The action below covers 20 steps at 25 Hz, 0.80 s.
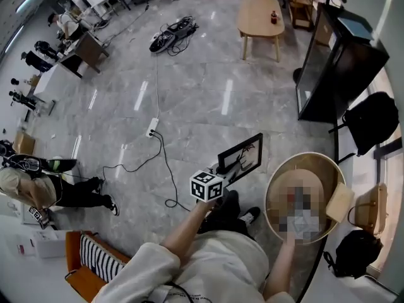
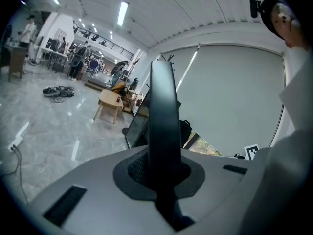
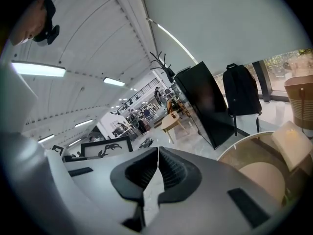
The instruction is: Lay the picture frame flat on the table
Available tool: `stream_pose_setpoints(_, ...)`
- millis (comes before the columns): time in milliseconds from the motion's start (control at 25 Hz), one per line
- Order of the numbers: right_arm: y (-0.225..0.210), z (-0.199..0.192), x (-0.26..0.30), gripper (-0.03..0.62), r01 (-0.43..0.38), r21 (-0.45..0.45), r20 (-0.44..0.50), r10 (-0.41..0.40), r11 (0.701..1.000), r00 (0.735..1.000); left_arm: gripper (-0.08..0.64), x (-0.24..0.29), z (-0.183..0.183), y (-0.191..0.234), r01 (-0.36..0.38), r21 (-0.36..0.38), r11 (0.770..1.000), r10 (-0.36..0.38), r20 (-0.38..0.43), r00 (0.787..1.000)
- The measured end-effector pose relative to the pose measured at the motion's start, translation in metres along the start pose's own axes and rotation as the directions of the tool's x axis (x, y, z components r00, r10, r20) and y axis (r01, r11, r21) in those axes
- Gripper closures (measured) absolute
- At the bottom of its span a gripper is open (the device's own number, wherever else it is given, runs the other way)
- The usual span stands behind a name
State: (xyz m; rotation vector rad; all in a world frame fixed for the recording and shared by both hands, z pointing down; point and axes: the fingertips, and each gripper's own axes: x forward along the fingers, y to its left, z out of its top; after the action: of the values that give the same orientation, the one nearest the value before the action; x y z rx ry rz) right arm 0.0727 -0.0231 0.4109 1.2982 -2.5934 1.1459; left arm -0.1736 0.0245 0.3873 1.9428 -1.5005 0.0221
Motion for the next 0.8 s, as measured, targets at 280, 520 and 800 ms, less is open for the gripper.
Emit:
stream_pose_setpoints(280,-0.038,-0.036,-0.035,0.557,0.134,0.081,-0.053,-0.13,0.988,0.99,0.534,0.045,-0.051,-0.003,0.094,-0.023,0.995,-0.096,-0.193,0.977)
stream_pose_setpoints(520,-0.071,-0.071,-0.032,0.558,0.196,0.092,-0.082,-0.189,0.976,0.979,0.534,0.12,-0.086,0.02,0.217,-0.099,0.971,-0.237,-0.276,0.931)
stream_pose_setpoints(800,-0.118,-0.133,-0.052,0.557,0.295,0.133,-0.186,-0.268,0.946,0.945,0.534,0.205,-0.201,0.042,0.264,-0.391,0.882,-0.41,-0.36,0.838)
